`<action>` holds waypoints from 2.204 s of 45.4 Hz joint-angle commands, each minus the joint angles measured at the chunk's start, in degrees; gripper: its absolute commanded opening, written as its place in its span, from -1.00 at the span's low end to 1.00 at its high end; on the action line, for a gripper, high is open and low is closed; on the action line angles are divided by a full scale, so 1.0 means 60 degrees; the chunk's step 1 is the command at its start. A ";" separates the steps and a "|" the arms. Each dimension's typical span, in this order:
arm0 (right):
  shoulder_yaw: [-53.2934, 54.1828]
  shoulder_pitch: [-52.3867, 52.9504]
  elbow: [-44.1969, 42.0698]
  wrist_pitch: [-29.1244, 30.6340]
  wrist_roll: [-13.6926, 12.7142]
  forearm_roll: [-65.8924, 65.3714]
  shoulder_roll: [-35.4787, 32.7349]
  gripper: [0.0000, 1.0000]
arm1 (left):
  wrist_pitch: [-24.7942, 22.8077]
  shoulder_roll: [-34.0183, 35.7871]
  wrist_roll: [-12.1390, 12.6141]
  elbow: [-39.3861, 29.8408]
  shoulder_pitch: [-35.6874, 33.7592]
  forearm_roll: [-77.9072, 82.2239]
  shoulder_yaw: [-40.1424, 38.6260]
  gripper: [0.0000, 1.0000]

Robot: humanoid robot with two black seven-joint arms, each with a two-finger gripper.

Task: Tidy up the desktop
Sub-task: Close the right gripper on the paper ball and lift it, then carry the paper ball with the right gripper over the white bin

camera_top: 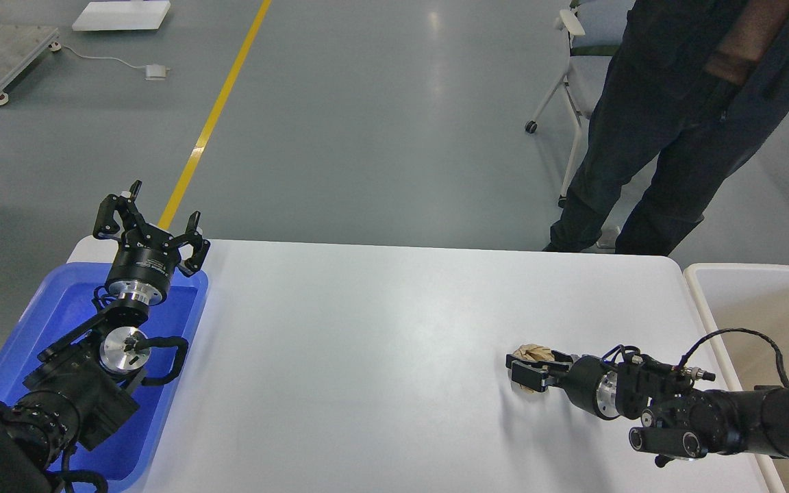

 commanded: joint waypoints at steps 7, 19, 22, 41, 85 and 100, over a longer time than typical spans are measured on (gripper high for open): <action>0.0221 -0.0256 -0.0028 0.0043 -0.0026 -0.0739 0.0013 -0.15 | -0.0002 0.0000 0.0000 -0.0008 0.0000 0.0000 0.0000 1.00; 0.0397 -0.0285 -0.0057 0.0072 -0.0070 -0.0652 -0.0001 -1.00 | -0.0002 0.0000 0.0000 -0.0008 0.0000 0.0000 0.0000 1.00; 0.0558 -0.0285 -0.0057 0.0072 -0.0070 -0.0637 -0.0030 -1.00 | -0.0002 0.0000 0.0000 -0.0008 0.0000 0.0000 0.0000 1.00; 0.2257 0.0153 0.1919 0.0818 0.0457 0.0227 -0.1992 -1.00 | -0.0002 0.0000 0.0000 -0.0008 0.0000 0.0000 0.0000 1.00; 0.4294 0.1693 0.1469 0.3851 0.0193 0.6274 -0.5495 -1.00 | -0.0002 0.0000 0.0000 -0.0008 0.0000 0.0000 0.0000 1.00; 0.4338 0.1209 -0.0700 0.3661 -0.1007 1.0171 -0.4997 -1.00 | -0.0002 0.0000 0.0000 -0.0008 0.0000 0.0000 0.0000 1.00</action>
